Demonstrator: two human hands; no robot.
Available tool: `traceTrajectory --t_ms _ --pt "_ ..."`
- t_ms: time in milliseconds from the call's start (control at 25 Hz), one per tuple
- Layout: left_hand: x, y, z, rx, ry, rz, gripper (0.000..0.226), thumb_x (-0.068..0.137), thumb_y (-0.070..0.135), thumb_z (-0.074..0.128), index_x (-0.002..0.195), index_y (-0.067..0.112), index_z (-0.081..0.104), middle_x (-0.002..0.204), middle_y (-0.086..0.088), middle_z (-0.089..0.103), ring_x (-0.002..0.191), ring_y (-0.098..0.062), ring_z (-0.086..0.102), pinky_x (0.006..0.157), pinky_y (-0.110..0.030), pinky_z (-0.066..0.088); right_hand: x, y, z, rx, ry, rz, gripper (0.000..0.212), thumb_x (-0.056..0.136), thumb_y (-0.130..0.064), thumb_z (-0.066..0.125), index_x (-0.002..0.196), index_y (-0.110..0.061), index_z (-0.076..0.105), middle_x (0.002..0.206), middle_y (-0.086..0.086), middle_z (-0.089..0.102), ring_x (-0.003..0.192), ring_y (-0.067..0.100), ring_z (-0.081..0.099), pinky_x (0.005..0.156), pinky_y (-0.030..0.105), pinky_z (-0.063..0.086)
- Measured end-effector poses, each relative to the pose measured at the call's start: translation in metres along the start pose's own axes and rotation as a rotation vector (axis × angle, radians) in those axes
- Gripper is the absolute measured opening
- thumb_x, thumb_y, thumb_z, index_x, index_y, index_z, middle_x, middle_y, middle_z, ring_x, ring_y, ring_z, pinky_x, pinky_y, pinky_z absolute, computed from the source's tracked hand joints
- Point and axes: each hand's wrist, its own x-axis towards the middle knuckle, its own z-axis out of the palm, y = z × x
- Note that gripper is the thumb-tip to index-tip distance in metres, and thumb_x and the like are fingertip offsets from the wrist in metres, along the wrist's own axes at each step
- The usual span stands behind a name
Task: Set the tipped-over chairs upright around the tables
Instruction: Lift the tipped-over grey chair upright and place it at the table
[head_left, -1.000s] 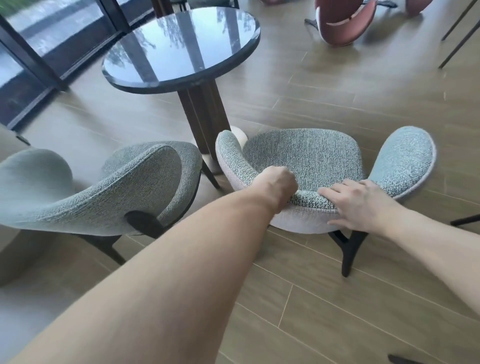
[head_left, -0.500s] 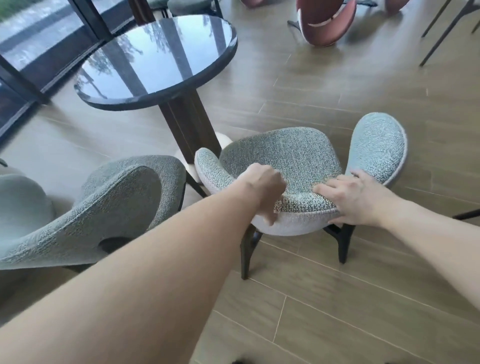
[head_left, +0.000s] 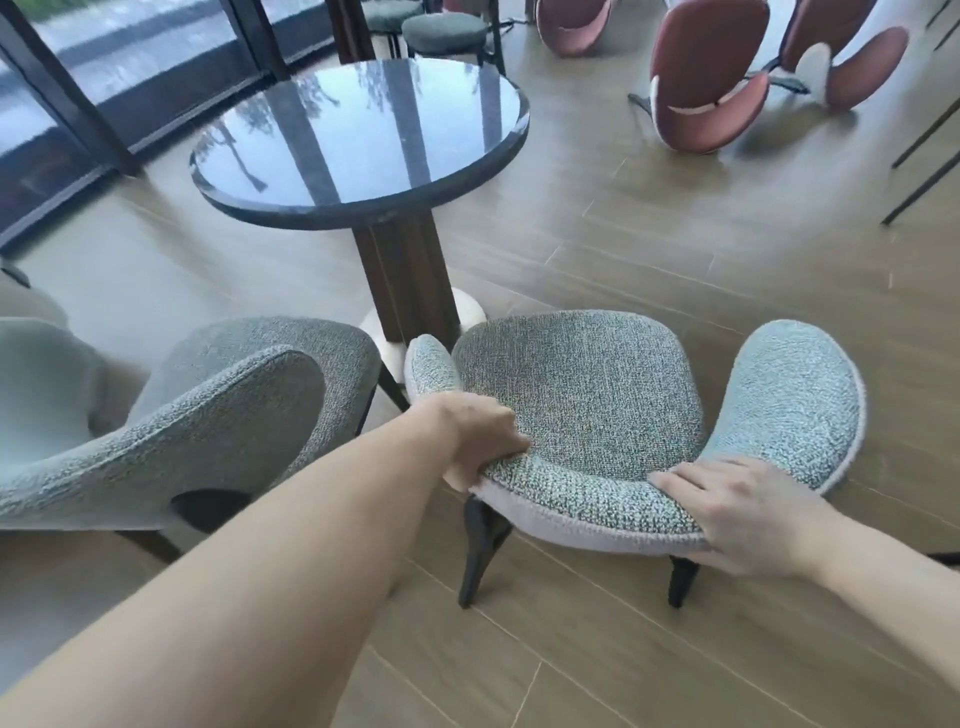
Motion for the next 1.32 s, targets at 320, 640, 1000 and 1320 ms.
traceTrajectory --t_ms 320,640,1000,1320 --pt "-0.028 0.040 0.022 -0.083 0.124 -0.265 0.021 0.084 0.024 0.064 0.102 0.014 0.069 0.087 -0.003 0.064 0.087 -0.023 0.064 0.076 -0.030 0.052 0.002 -0.006 -0.009 -0.065 -0.111 -0.125 0.068 0.057 -0.053 0.086 0.109 -0.012 0.068 0.082 -0.001 0.070 0.067 0.020 0.070 0.053 0.035 0.058" --pt "-0.051 0.042 0.041 -0.238 0.073 -0.467 0.049 0.088 0.012 0.062 0.133 0.026 0.052 0.129 0.002 0.062 0.127 -0.021 0.054 0.108 -0.051 0.039 0.042 0.009 -0.009 -0.025 -0.219 -0.171 0.062 0.082 -0.051 0.066 0.132 -0.024 0.040 0.116 -0.004 0.062 0.104 0.021 0.063 0.086 0.037 0.050" --pt "-0.004 0.010 0.008 -0.153 0.142 -0.509 0.046 0.089 0.013 0.059 0.132 0.027 0.050 0.121 0.003 0.064 0.114 -0.024 0.062 0.081 -0.043 0.055 0.074 0.077 -0.007 -0.086 -0.230 -0.111 0.072 0.075 -0.056 0.071 0.134 -0.026 0.040 0.115 -0.007 0.063 0.104 0.021 0.065 0.084 0.037 0.053" --pt "0.045 0.011 -0.023 -0.218 0.199 -0.578 0.038 0.086 0.008 0.062 0.121 0.023 0.058 0.115 -0.003 0.066 0.110 -0.030 0.064 0.070 -0.038 0.044 0.076 0.121 -0.015 -0.106 -0.345 0.119 0.072 0.074 -0.045 0.076 0.135 -0.030 0.040 0.130 -0.010 0.058 0.124 0.014 0.054 0.108 0.039 0.035"
